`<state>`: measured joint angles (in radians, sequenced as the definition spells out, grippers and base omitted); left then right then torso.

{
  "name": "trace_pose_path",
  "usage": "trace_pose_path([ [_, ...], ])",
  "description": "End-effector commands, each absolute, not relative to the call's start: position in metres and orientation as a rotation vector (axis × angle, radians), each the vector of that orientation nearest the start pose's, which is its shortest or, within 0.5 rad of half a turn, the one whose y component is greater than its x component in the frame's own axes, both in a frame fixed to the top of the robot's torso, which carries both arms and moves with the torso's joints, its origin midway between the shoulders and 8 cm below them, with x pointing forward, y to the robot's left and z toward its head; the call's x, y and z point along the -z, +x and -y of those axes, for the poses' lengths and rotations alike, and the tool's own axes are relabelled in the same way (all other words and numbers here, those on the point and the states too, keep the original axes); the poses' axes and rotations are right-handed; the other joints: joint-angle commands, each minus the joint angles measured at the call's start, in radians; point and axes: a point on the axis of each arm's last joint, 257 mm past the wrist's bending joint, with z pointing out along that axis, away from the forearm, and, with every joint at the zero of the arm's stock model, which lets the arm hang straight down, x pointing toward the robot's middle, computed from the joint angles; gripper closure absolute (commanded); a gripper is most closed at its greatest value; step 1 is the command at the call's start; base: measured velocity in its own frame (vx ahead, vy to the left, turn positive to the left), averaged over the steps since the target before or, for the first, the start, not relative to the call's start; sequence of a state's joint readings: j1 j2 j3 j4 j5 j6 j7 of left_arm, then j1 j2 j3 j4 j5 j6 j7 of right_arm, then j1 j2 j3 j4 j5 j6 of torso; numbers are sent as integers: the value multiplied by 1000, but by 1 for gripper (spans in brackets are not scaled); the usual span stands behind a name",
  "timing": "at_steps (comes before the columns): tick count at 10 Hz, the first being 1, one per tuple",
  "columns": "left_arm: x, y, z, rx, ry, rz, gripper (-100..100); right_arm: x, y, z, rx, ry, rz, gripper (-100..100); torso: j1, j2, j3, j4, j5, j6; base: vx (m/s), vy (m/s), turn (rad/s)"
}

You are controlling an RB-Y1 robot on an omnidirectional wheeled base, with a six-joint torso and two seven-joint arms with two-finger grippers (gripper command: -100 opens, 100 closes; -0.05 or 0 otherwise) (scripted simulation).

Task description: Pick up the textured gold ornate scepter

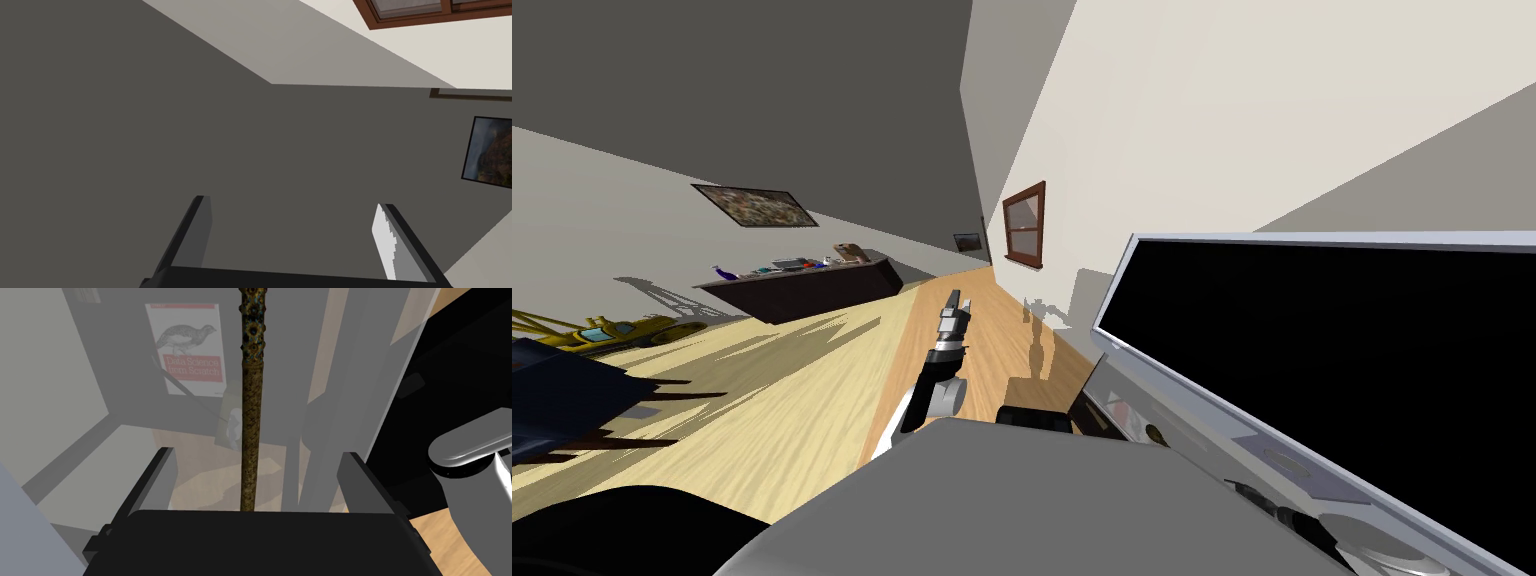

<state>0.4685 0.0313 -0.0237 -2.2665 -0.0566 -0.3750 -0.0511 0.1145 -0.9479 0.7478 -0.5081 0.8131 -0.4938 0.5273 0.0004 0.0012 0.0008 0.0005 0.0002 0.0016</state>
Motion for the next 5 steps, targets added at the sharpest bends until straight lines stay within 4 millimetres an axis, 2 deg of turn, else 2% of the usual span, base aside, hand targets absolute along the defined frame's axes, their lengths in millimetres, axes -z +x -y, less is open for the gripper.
trace_pose_path([
  [1, -3, 371, -264, 1224, -668, -760, 0, 551, 86, 609, 204, -1068, -2794, -100, 0, 0, 0, 0, 0, 0, 0, 0, 0],
  [2, -3, 371, -264, 1224, -668, -760, 0, 550, 85, 610, 204, -1069, -2795, 0, 0, 0, 0, 0, 0, 0, 0, 0, 0],
  [3, -3, 371, -264, 1224, -668, -760, 0, 561, 82, 600, 204, -1059, -2800, -100, 0, 0, 0, 0, 0, 0, -16, -19, 56],
  [5, -3, 371, -264, 1224, -668, -760, 0, 566, 80, 595, 204, -1053, -2803, -100, -1, 1, 1, 0, 0, 0, -19, -22, 66],
])
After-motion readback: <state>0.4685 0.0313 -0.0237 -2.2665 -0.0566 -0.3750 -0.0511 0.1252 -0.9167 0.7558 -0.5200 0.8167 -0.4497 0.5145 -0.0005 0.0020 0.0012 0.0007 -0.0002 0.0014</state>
